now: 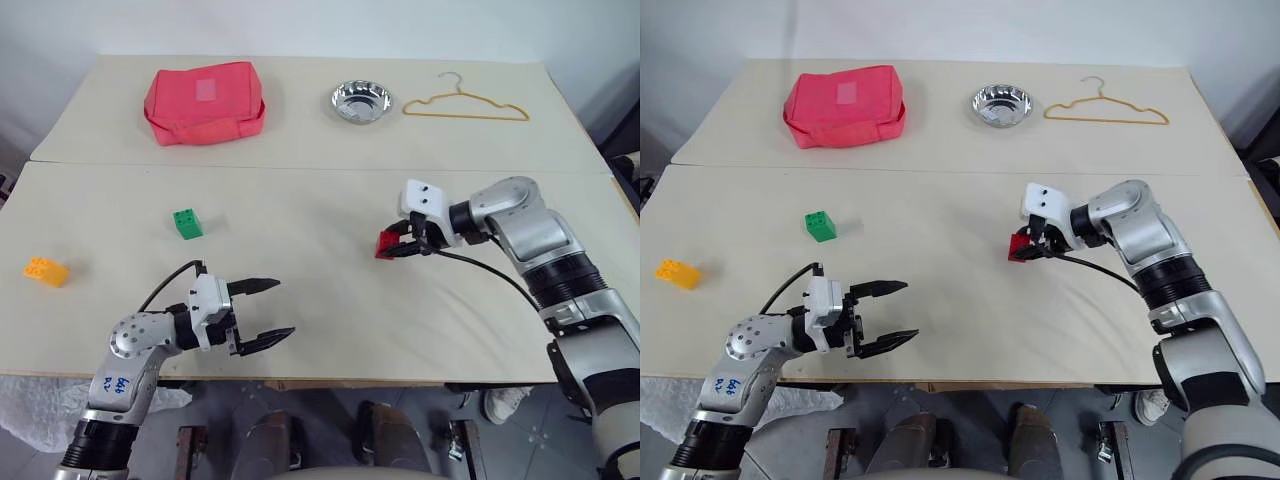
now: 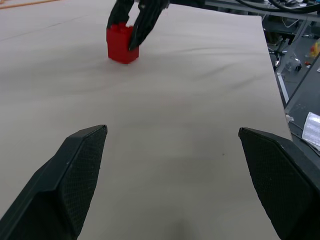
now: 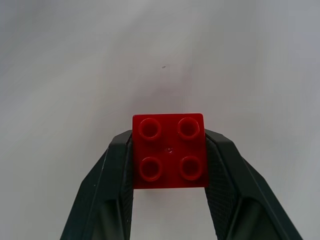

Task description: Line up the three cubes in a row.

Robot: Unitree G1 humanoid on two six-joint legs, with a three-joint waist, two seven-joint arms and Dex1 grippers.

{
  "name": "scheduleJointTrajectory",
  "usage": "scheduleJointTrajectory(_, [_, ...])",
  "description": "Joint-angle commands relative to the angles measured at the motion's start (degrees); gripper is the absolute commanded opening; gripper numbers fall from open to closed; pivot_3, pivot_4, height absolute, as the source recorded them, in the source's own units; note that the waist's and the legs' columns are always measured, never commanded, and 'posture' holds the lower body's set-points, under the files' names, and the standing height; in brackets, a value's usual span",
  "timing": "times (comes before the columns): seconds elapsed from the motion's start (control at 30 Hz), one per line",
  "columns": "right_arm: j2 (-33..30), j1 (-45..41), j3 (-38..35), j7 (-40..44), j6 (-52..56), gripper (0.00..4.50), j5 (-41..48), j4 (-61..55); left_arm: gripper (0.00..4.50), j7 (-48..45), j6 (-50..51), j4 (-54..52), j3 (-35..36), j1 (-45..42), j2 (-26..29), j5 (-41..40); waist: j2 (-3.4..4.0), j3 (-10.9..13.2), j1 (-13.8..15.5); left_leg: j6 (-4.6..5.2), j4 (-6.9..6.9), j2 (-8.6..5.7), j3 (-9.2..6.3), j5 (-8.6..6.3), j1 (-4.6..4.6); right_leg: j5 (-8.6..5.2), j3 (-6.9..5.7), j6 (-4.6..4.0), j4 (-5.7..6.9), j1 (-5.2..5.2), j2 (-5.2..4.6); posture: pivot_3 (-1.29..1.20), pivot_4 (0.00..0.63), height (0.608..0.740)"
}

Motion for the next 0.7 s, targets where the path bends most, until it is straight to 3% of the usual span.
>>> scheduleJointTrajectory(0.03, [-0.37,-0.12,0.85,6.01,-2.70,1.48,-0.67,-1.15,4.50,-0.03,-0.82,-2.27,1.80,0.97,1.13,-0.54,0.00,0.00,-0.09,0.00,0.00,0.02,-0.02,0.00,-0.01,0.00,-0.07,0.00,0.00,0.01,0.00,0.00,0.150,0.740])
scheduleJointTrajectory(0.4, [1.45,1.66,-2.44,8.39,-5.70,1.48,0.30,0.32,4.50,0.51,0.01,-3.59,1.74,1.85,0.81,-1.32,0.00,0.00,-0.26,0.00,0.10,0.04,-0.07,0.01,0.00,0.00,-0.12,0.00,0.00,0.09,-0.01,0.00,0.150,0.740])
scheduleJointTrajectory(0.7, [-1.09,9.90,-11.42,9.38,-11.65,4.41,6.98,-7.80,4.50,5.24,2.35,-3.68,4.32,4.13,-1.71,-3.34,0.00,0.00,-0.19,0.00,0.10,0.03,-0.13,0.01,-0.01,0.00,-0.17,0.00,-0.01,0.12,-0.02,0.00,0.150,0.740])
